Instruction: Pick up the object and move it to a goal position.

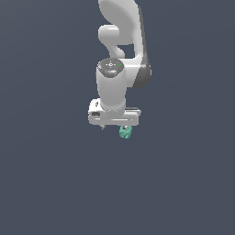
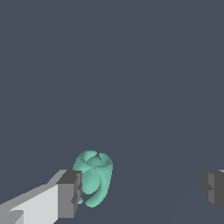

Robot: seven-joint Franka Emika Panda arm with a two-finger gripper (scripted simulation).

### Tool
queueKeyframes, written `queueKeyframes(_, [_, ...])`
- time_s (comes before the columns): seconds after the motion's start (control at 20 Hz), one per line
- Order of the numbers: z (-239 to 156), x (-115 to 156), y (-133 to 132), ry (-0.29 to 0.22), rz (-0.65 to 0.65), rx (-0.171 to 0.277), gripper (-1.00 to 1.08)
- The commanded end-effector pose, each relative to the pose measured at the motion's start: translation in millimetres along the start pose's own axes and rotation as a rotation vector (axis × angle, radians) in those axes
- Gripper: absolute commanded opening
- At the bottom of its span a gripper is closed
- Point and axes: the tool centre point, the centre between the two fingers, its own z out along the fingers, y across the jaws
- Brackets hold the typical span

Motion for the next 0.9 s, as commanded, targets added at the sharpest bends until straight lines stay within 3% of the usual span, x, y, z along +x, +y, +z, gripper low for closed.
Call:
queueKeyframes(0.0, [0.1,0.0,0.7,0.000,0.001,0.000,1.00])
queueKeyframes(0.45, [12.7,-9.6,-11.5,0.000,0.040,-0.002,1.00])
queueKeyframes(0.85, [41.1,-34.9,-36.1,0.002,0.135,-0.007,1.00])
